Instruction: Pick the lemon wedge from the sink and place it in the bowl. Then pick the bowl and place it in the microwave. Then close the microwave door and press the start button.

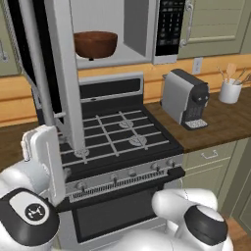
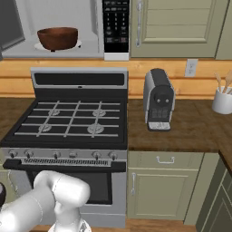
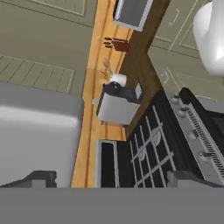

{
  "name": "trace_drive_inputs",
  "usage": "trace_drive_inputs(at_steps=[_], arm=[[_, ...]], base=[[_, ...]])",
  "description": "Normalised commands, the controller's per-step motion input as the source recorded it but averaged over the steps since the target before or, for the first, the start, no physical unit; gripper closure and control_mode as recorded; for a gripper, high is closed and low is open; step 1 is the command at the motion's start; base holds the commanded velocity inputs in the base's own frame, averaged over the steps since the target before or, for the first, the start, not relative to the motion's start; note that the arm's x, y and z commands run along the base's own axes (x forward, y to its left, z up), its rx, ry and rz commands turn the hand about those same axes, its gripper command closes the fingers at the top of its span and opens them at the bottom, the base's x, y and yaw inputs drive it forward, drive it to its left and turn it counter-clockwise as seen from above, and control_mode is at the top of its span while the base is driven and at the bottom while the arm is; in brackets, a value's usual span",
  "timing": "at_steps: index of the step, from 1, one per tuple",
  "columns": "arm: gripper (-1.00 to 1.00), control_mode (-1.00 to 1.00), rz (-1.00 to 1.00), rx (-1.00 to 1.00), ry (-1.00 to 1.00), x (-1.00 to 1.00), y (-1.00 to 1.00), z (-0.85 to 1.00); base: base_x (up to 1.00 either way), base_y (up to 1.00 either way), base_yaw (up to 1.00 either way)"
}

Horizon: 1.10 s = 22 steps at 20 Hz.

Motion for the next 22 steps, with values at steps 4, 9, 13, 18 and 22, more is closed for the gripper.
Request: trace_drive_inputs(at_steps=[4,9,13,18,22], arm=[[-1.0,-1.0,-0.2,0.03,0.11,0.35,-1.0,0.46],[-1.0,-1.0,-0.22,0.03,0.14,0.55,-1.0,0.38],[-1.0,-1.0,-0.19,0.02,0.15,0.8,-1.0,0.49],[-1.0,-1.0,-0.06,0.0,0.07,0.99,-1.0,0.53],[-1.0,-1.0,0.0,0.0,0.0,1.0,-1.0,0.35]], base=[[0.0,0.0,0.0],[0.0,0.0,0.0],[0.0,0.0,0.0],[0.0,0.0,0.0],[0.0,0.0,0.0]])
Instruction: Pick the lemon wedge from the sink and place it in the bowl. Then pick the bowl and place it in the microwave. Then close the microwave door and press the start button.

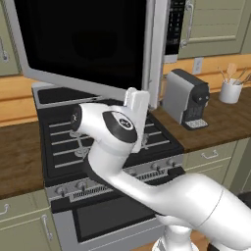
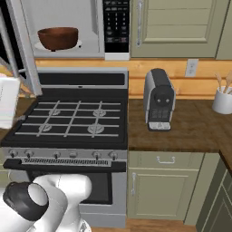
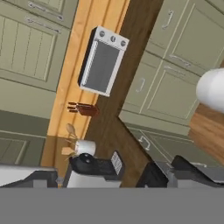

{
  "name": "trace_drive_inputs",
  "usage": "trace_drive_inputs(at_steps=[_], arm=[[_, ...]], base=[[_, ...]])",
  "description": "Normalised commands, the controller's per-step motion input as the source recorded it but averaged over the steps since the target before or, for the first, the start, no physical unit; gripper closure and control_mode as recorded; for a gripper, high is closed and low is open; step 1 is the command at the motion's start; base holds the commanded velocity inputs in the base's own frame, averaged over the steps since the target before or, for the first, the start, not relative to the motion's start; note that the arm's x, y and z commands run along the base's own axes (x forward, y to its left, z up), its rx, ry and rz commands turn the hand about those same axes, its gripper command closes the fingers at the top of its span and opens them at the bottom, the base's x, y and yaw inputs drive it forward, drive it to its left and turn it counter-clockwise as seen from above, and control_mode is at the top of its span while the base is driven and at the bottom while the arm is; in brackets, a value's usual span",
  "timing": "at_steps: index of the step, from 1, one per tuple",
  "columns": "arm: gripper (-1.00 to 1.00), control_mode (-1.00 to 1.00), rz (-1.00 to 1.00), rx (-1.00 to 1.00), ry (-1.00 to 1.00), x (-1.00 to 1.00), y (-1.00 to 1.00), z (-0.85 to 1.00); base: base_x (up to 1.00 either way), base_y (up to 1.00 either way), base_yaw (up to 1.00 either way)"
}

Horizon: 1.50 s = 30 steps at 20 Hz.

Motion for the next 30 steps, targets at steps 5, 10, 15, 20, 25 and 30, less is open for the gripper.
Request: trace_drive_inputs(at_steps=[5,10,15,20,25,30], arm=[[-1.0,-1.0,0.04,0.0,0.01,1.0,-0.94,0.41],[-1.0,-1.0,0.06,0.0,0.02,1.0,-0.41,0.38],[-1.0,-1.0,0.0,0.0,0.14,1.0,0.0,0.64],[-1.0,-1.0,-0.04,0.0,0.28,1.0,0.13,0.85],[-1.0,-1.0,-0.07,0.0,0.31,1.0,0.21,0.73],[-1.0,-1.0,-0.05,0.0,0.29,1.0,0.1,0.42]], base=[[0.0,0.0,0.0],[0.0,0.0,0.0],[0.0,0.0,0.0],[0.0,0.0,0.0],[0.0,0.0,0.0],[0.0,0.0,0.0]])
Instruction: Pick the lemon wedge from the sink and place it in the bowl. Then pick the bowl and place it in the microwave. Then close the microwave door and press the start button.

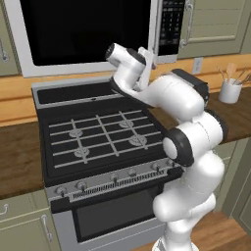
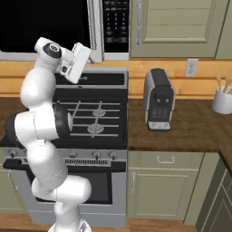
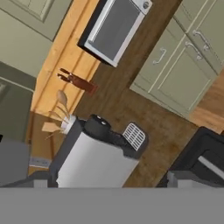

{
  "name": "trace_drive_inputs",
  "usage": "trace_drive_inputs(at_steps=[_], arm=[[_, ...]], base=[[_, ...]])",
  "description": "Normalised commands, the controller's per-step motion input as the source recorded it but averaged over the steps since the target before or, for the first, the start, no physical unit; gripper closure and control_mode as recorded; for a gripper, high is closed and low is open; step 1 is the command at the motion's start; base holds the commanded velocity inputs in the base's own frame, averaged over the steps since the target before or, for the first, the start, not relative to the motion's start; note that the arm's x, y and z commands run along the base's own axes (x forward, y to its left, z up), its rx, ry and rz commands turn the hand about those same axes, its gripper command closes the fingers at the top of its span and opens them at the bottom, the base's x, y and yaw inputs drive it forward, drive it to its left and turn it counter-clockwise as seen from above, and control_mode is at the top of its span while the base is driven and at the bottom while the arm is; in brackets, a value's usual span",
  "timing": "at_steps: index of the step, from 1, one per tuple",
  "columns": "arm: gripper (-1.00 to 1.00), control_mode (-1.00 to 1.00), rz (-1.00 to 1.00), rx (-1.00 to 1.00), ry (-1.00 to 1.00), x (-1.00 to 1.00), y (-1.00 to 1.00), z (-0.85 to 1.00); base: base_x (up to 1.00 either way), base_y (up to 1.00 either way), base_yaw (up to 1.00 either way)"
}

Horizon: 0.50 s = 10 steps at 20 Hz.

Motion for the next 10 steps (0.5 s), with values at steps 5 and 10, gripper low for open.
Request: trace_drive_inputs(at_steps=[5,10], arm=[[-1.0,-1.0,0.0,0.0,0.24,1.0,-0.01,0.06],[-1.0,-1.0,0.01,0.0,0.11,0.58,-0.15,0.0]], base=[[0.0,0.0,0.0],[0.0,0.0,0.0]])
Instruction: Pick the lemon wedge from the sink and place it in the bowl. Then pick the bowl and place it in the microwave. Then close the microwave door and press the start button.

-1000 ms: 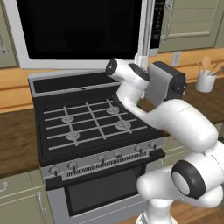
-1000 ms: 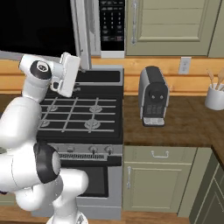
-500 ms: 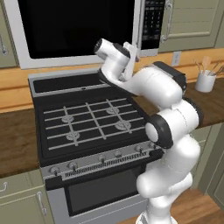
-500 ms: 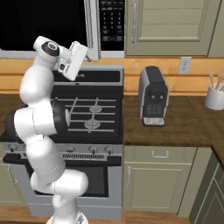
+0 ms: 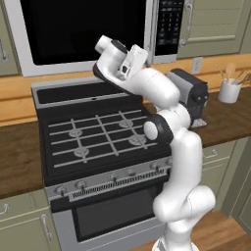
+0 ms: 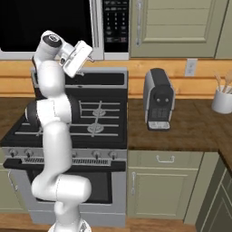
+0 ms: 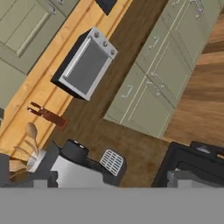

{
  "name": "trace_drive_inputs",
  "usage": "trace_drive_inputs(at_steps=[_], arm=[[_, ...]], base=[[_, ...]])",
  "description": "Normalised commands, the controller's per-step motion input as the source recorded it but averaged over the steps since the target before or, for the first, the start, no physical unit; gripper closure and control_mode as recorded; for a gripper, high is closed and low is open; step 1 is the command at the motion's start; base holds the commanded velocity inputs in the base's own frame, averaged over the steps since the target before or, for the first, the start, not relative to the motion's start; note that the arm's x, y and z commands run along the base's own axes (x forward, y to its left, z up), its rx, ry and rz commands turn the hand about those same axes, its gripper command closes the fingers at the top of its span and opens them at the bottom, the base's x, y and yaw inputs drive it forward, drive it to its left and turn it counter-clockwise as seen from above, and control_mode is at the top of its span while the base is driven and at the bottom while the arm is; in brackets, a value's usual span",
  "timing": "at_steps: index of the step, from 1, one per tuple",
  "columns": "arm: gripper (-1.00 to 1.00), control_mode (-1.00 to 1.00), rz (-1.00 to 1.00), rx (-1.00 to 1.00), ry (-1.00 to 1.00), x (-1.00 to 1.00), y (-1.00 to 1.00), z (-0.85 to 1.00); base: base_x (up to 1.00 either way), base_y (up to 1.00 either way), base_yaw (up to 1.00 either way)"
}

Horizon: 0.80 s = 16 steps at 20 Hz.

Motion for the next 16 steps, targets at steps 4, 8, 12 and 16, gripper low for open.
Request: trace_drive_inputs(at_steps=[4,8,12,16], arm=[[-1.0,-1.0,0.04,0.0,0.05,0.22,-0.16,0.04],[-1.0,-1.0,0.15,0.04,-0.06,-0.97,-0.11,0.0],[-1.0,-1.0,0.16,0.09,-0.18,-1.0,-0.29,0.0],[-1.0,-1.0,0.16,0.16,-0.2,-1.0,-0.39,0.0]], base=[[0.0,0.0,0.0],[0.0,0.0,0.0],[0.0,0.0,0.0],[0.0,0.0,0.0]])
